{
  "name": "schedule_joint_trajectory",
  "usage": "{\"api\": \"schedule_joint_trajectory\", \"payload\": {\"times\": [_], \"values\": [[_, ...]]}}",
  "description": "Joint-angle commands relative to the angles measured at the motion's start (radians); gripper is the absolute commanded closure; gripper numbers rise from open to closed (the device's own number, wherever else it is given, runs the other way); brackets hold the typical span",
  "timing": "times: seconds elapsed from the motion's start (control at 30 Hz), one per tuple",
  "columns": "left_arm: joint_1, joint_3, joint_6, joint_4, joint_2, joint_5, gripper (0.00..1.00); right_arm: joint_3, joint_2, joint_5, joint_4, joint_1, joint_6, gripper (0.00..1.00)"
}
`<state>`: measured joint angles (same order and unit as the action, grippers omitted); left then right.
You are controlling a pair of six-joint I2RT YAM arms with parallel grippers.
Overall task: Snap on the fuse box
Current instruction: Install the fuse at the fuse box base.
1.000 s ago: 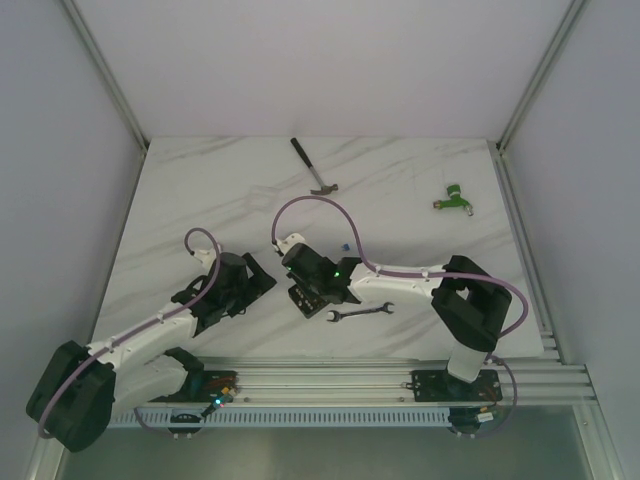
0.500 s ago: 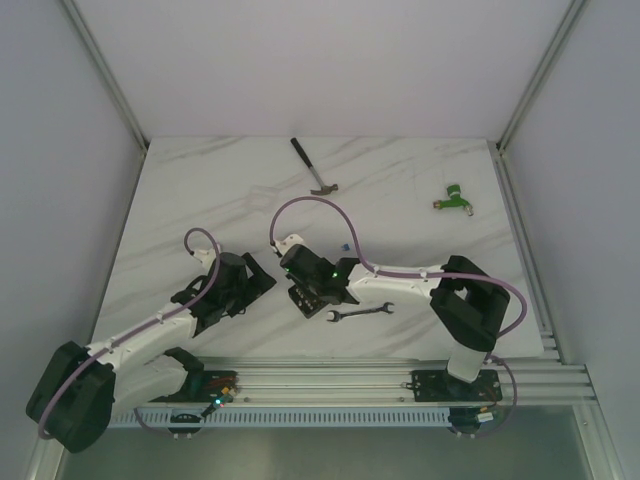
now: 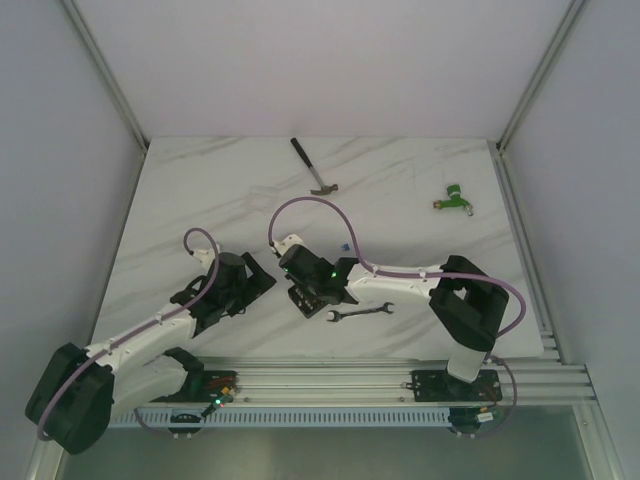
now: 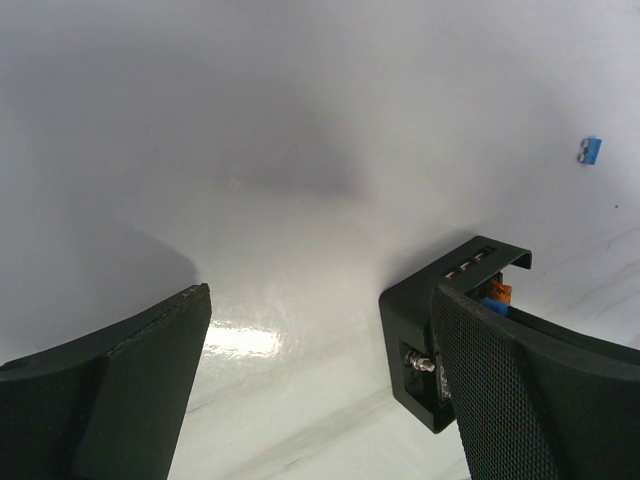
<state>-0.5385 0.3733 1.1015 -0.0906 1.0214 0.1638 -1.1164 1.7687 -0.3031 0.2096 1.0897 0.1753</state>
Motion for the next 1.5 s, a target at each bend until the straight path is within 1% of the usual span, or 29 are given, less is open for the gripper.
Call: {"api": "schedule_joint_trajectory", "payload": {"times": [0.0,0.4,0.67,0.83,1.17,1.33,1.47], "values": [[0.004,-0.014,-0.004,-0.008,-0.018,-0.001,0.00,-0.035,0.012,0.025,0.017,0.013,0.001,0.85],[0.005,-0.013,-0.005,-0.008,-0.023,-0.003,0.00,-0.045,0.008,0.042,0.018,0.013,-0.004,0.84],[0.004,-0.012,-0.007,-0.007,-0.023,-0.013,0.00,-0.053,0.003,0.068,0.019,0.012,-0.017,0.79],[0.004,-0.011,-0.010,-0.008,-0.023,-0.023,0.00,-0.055,0.006,0.074,0.020,0.012,-0.018,0.79],[0.004,-0.013,-0.012,-0.007,-0.023,-0.030,0.00,-0.043,0.011,0.016,0.023,0.008,-0.017,0.89],[0.004,-0.015,-0.014,-0.009,-0.026,-0.035,0.00,-0.041,0.016,0.028,0.025,-0.001,-0.024,0.93],[0.005,-0.014,-0.020,-0.008,-0.025,-0.045,0.00,-0.032,0.020,0.079,0.025,-0.023,-0.034,0.95]]}}
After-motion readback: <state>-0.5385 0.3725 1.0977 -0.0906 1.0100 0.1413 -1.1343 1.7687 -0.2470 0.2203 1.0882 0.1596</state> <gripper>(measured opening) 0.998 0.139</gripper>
